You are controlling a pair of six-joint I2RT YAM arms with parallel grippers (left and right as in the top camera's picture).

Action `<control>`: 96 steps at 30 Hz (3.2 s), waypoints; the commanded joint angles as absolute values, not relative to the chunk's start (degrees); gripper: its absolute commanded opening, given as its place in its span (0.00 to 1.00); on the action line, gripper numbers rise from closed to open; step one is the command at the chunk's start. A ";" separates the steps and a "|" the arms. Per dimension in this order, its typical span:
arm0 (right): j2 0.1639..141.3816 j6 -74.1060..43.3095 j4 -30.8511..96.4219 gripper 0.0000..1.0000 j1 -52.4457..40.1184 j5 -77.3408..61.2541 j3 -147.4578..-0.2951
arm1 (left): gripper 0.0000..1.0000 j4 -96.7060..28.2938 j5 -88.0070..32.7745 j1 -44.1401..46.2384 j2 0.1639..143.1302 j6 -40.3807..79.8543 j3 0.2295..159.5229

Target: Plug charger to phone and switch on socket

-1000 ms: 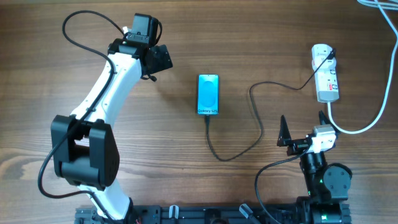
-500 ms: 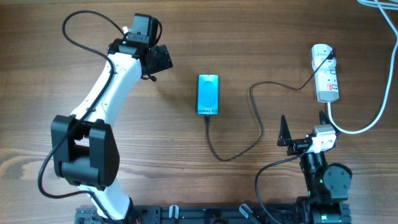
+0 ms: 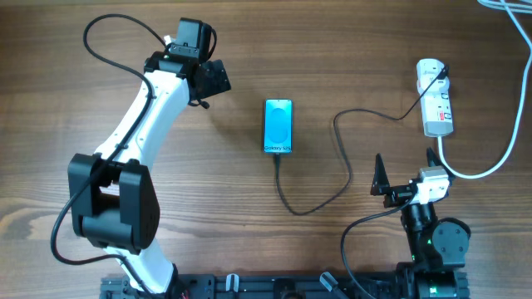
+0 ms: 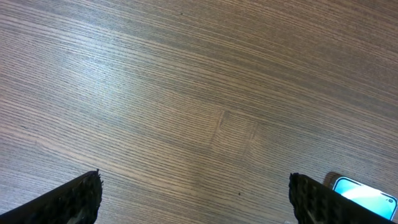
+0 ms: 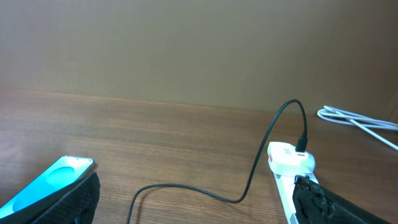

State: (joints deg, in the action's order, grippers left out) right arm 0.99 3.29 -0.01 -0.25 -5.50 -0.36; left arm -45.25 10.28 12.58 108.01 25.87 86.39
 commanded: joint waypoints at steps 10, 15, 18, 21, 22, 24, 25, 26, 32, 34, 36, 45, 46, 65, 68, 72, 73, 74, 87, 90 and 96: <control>0.21 2.87 -0.12 1.00 -0.47 -4.54 -0.30 | 1.00 -45.30 11.18 12.62 107.79 26.39 86.15; 0.21 2.87 -0.10 1.00 -0.47 -4.54 -0.30 | 1.00 -45.34 11.22 12.62 107.79 25.76 86.15; 0.21 2.87 -0.12 1.00 -0.47 -4.54 -0.30 | 1.00 -45.58 11.20 12.62 107.79 25.76 86.15; 0.21 2.90 -0.12 1.00 -0.47 -4.54 -0.30 | 1.00 -46.85 9.91 12.62 107.81 25.78 86.15; 0.21 2.87 -0.10 1.00 -0.47 -4.54 -0.30 | 1.00 -47.59 9.93 12.62 108.01 25.76 86.13; 0.21 2.87 -0.12 1.00 -0.47 -4.54 -0.30 | 1.00 -48.80 9.96 12.62 107.98 25.74 86.15; 0.21 2.90 -0.10 1.00 -0.47 -4.54 -0.30 | 1.00 -49.23 9.98 12.62 107.72 25.74 86.13; 0.21 2.90 -0.12 1.00 -0.47 -4.54 -0.30 | 1.00 -49.63 10.07 12.62 107.46 25.74 86.13; 0.21 2.90 -0.12 1.00 -0.47 -4.54 -0.30 | 1.00 -49.08 10.85 12.62 103.24 25.74 83.70; 0.21 2.87 -0.12 1.00 -0.47 -4.54 -0.30 | 1.00 -47.42 11.46 12.62 100.90 25.74 80.84; 0.21 2.90 -0.12 1.00 -0.47 -4.54 -0.30 | 1.00 -44.53 11.44 12.62 97.93 25.74 76.64; 0.21 2.90 -0.12 1.00 -0.47 -4.54 -0.30 | 1.00 -38.11 11.88 12.60 77.87 25.74 56.51; 0.21 2.87 -0.12 1.00 -0.47 -4.54 -0.30 | 1.00 -38.13 12.36 12.58 75.48 25.71 55.27; 0.43 2.87 -0.12 1.00 -0.47 -4.51 -0.30 | 1.00 -27.09 7.68 11.70 42.11 11.40 29.82; 0.43 2.87 -0.12 1.00 -0.47 -4.54 -0.30 | 1.00 -20.34 6.83 11.70 38.46 7.68 25.71; 0.43 2.87 -0.12 1.00 -0.47 -4.54 -0.30 | 1.00 -15.11 6.90 11.60 33.30 7.64 21.37; 0.43 2.87 -0.12 1.00 -0.47 -4.54 -0.30 | 1.00 -14.26 6.90 11.60 31.83 7.64 20.43; 0.43 2.87 -0.12 1.00 -0.47 -4.54 -0.30 | 1.00 -13.65 6.87 11.60 30.30 7.64 19.59; 0.43 2.87 -0.12 1.00 -0.47 -4.54 -0.30 | 1.00 -4.84 -5.82 4.21 12.78 1.76 7.81; 0.43 2.87 -0.12 1.00 -0.47 -4.54 -0.30 | 1.00 -4.45 -6.66 2.09 10.46 1.96 6.74; 0.43 2.87 -0.12 1.00 -0.47 -4.54 -0.30 | 1.00 -4.43 -6.57 1.32 7.73 1.91 5.32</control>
